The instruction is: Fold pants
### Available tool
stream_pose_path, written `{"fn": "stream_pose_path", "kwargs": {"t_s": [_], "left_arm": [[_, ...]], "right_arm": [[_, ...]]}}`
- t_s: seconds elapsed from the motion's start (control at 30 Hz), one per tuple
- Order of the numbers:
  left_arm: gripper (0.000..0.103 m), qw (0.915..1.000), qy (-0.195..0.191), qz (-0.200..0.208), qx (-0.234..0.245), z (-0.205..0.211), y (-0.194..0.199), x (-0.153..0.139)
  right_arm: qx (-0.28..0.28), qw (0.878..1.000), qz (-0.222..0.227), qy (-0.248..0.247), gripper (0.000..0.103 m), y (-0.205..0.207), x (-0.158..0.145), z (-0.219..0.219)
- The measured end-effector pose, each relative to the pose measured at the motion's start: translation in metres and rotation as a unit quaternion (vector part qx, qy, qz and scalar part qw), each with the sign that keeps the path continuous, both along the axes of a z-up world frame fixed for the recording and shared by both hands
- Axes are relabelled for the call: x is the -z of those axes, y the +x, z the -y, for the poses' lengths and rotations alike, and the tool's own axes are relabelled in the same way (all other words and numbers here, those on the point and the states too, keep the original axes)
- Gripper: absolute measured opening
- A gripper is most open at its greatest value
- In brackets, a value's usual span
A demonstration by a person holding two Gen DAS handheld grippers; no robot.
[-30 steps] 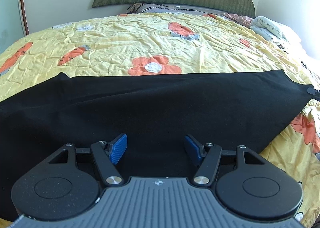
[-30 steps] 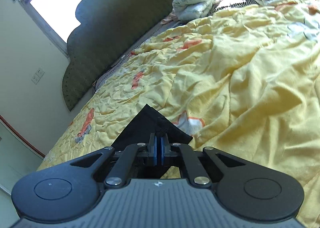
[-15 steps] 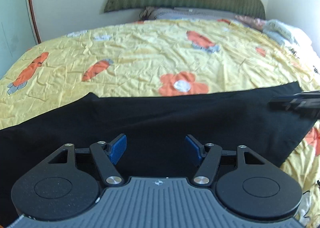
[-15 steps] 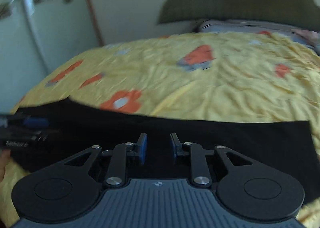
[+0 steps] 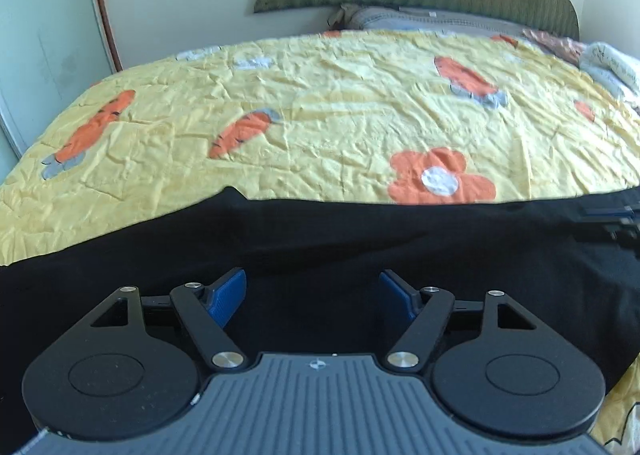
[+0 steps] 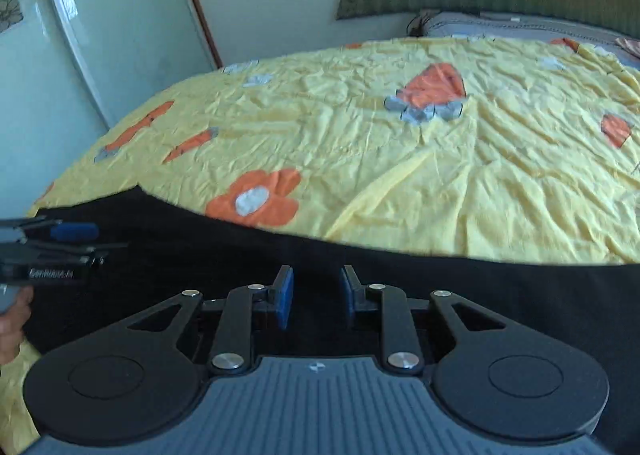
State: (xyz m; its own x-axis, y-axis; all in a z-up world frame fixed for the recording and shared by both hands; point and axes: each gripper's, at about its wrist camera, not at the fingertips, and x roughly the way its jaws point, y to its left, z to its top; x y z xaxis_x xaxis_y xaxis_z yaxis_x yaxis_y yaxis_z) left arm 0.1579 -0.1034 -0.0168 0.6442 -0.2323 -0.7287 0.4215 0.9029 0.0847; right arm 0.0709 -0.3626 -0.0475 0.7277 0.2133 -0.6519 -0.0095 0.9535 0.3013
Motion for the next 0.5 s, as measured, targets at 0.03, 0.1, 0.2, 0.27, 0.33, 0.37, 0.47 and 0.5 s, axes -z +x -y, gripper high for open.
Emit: {"fn": "stream_pose_path", "kwargs": {"t_s": [0.03,0.1,0.2,0.27,0.33,0.37,0.47,0.5], "left_arm": [[0.077,0.9999,0.008,-0.011,0.001,0.006,0.005,0.007],[0.082,0.9999,0.003,0.012,-0.009,0.014,0.008,0.013],[0.077,0.9995,0.013,0.026,-0.015,0.017,0.001,0.006],[0.078,0.9991,0.002,0.043,-0.005,0.007,-0.011,-0.003],[0.078,0.9978,0.016,0.062,-0.017,-0.004,-0.021,-0.008],[0.078,0.9969,0.022,0.069,-0.030,-0.012,-0.024,-0.010],[0.078,0.9950,0.015,0.061,-0.078,-0.049,-0.028,-0.013],[0.077,0.9937,0.009,0.058,-0.095,-0.063,-0.029,-0.015]], "right_arm": [[-0.001,1.000,-0.013,0.002,0.024,0.002,0.008,0.000],[0.009,1.000,0.001,0.015,0.024,0.007,0.015,0.007],[0.075,0.997,0.006,0.011,0.025,0.014,0.007,0.011],[0.040,0.999,0.031,-0.015,0.027,0.012,-0.005,-0.010],[-0.033,0.999,0.028,0.002,0.028,0.017,-0.005,-0.035],[-0.054,0.998,0.023,0.000,0.028,0.020,-0.002,-0.046],[-0.064,0.996,0.026,-0.051,0.028,0.036,0.012,-0.069],[-0.054,0.997,0.021,-0.048,0.028,0.040,0.011,-0.068]]}}
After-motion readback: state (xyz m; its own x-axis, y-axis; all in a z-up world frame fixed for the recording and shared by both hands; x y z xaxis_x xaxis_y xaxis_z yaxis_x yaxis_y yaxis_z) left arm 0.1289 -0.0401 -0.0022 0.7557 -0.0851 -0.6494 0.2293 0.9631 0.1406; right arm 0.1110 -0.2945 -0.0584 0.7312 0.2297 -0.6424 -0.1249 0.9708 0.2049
